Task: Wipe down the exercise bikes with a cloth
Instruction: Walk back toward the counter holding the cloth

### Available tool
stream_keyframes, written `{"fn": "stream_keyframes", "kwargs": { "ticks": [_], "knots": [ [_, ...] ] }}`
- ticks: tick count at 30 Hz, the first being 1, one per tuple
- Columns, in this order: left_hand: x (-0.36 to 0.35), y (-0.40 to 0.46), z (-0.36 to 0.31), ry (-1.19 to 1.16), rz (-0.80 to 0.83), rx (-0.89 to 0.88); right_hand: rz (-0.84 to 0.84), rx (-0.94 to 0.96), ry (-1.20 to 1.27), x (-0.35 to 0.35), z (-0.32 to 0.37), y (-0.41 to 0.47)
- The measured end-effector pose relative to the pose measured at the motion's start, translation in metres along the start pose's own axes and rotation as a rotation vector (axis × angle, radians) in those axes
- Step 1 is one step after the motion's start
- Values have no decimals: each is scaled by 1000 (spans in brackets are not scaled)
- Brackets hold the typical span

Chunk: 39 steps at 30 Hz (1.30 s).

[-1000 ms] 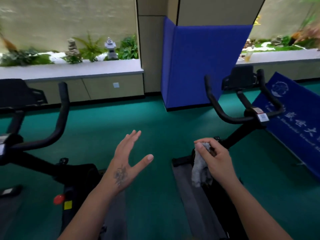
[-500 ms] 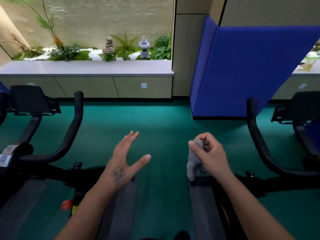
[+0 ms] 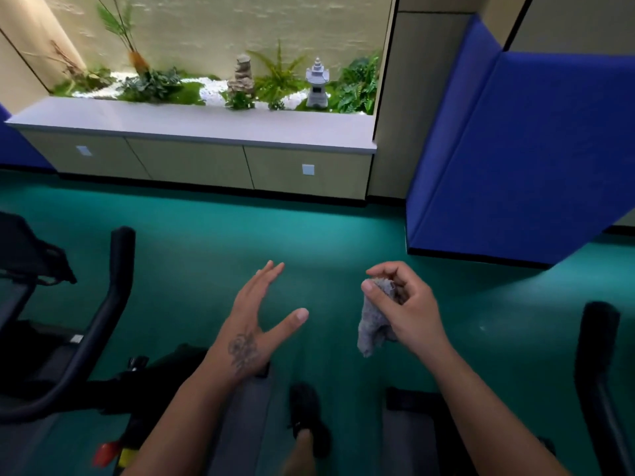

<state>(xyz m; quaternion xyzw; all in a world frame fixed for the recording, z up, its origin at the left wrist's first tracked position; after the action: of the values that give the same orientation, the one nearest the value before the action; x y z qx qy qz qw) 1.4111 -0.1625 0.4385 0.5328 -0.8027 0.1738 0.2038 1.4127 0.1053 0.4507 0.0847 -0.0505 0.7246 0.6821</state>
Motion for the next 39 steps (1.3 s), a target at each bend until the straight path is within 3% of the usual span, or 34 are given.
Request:
{"fn": "stream_keyframes", "kwargs": {
  "ticks": [8,19,25,31,39],
  "knots": [
    [33,171,30,-134,29,-29,-71,-52,-117,38,-12,136],
    [70,366,51,-105,84,30,-143,-84,-112,90,-43,315],
    [92,481,56,-70,-27,98,-99,-53,-42,131,-71,455],
    [112,581,42,-25,-38,120,-90,-72,35,174,-82,571],
    [132,687,61,-70,-48,164,-14,-94,8,181,-95,694]
  ]
}}
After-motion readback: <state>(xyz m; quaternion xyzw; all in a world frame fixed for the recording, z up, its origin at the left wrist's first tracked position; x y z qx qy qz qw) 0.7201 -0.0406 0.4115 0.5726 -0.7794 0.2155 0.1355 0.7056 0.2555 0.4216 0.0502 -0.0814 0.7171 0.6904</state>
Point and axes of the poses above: each hand's wrist, its own y-axis towards the middle knuckle, its own x-axis out of the back of the hand, z = x × y, the point moved 5 cm from there along y, towards the middle knuckle, and after that the axes turned 11 degrees about z, right-handed, at the moved point
